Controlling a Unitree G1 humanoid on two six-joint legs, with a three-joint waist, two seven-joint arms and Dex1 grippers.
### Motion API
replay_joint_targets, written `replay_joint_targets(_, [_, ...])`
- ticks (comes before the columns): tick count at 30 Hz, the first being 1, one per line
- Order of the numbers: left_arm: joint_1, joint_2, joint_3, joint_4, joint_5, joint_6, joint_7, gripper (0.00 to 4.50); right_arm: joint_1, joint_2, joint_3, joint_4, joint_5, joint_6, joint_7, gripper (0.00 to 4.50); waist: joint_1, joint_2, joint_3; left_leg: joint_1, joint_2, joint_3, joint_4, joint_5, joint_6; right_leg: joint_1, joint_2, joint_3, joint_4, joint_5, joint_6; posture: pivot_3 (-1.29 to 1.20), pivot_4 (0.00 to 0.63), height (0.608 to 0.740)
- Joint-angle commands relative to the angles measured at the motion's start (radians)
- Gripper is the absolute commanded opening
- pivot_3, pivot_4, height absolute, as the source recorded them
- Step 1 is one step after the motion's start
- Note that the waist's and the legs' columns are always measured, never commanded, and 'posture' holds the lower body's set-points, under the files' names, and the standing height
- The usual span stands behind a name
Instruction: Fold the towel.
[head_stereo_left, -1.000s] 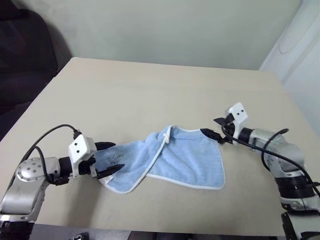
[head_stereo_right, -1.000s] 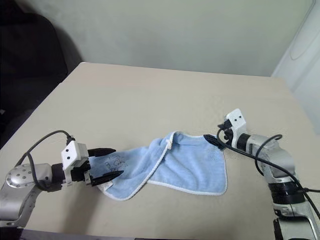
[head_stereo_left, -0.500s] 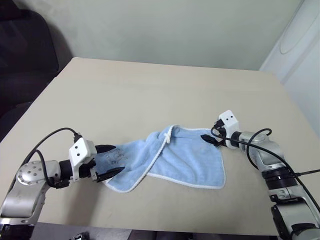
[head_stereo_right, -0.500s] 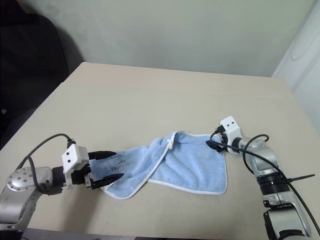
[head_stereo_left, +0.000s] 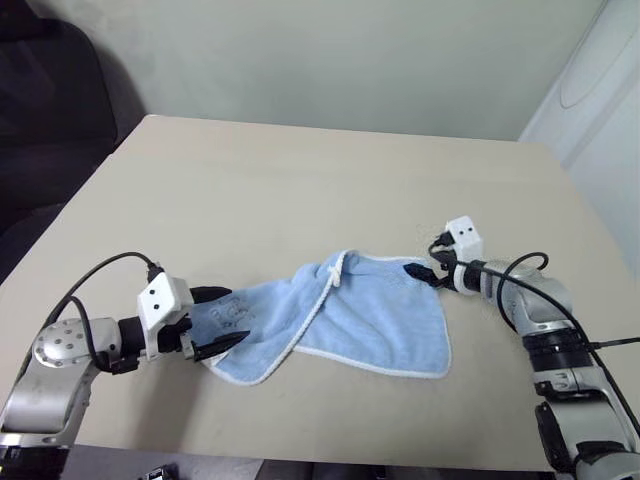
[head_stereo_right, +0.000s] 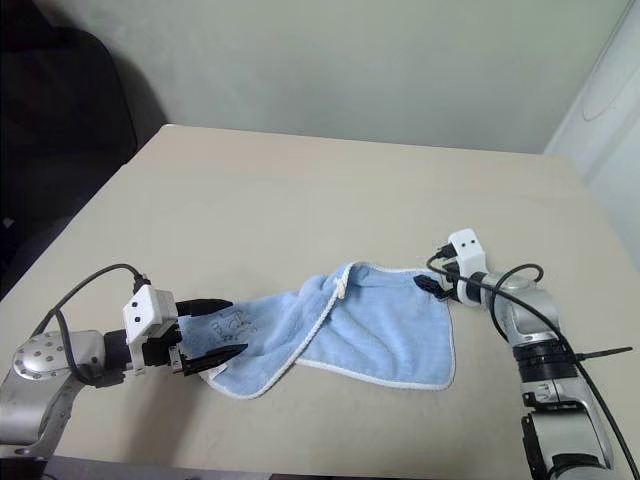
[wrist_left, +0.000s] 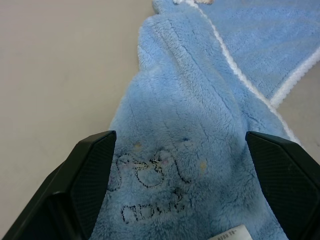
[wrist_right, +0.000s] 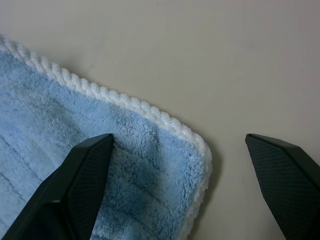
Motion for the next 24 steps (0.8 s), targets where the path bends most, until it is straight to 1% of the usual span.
replay_joint_targets(1, [-0.004,0.015,0.032,-0.022,-0.015,-0.003,-0.003,4.50,0.033,-0.018,0.006,-0.023,-0.023,-0.010,0.004,4.46,0.001,-0.001,0.000,0.000,0.000,0.000,0.000,0.000,0.000,0.000,0.000,0.000,0.000,0.000,0.000,0.00,0.150,0.740])
replay_joint_targets(2, [-0.002,0.017,0.034,-0.022,-0.015,-0.003,-0.003,4.50,0.043,-0.022,0.008,-0.032,-0.026,-0.010,0.007,4.08,0.002,-0.001,-0.001,0.000,0.000,0.000,0.000,0.000,0.000,0.000,0.000,0.000,0.000,0.000,0.000,0.00,0.150,0.740])
replay_joint_targets(3, [-0.001,0.018,0.036,-0.022,-0.015,-0.002,-0.003,4.50,0.052,-0.026,0.009,-0.042,-0.028,-0.009,0.010,3.87,0.003,-0.001,-0.001,0.000,0.000,0.000,0.000,0.000,0.000,0.000,0.000,0.000,0.000,0.000,0.000,0.00,0.150,0.740])
replay_joint_targets(14, [-0.020,0.023,0.027,-0.024,-0.018,0.004,-0.014,4.50,0.074,-0.030,0.004,-0.100,-0.023,-0.002,0.017,0.01,0.001,-0.002,-0.002,0.000,0.000,0.000,0.000,0.000,0.000,0.000,0.000,0.000,0.000,0.000,0.000,0.00,0.150,0.740])
replay_joint_targets(18, [-0.059,0.033,0.009,-0.032,-0.050,0.031,-0.056,4.50,0.064,-0.026,0.012,-0.084,-0.043,-0.017,0.005,0.01,0.001,-0.003,-0.002,0.000,0.000,0.000,0.000,0.000,0.000,0.000,0.000,0.000,0.000,0.000,0.000,0.00,0.150,0.740])
replay_joint_targets(24, [-0.091,0.099,-0.060,-0.037,-0.052,0.033,-0.189,4.50,0.041,-0.011,0.017,-0.047,-0.056,-0.039,-0.002,0.01,-0.002,-0.003,-0.002,0.000,0.000,0.000,0.000,0.000,0.000,0.000,0.000,0.000,0.000,0.000,0.000,0.00,0.150,0.740])
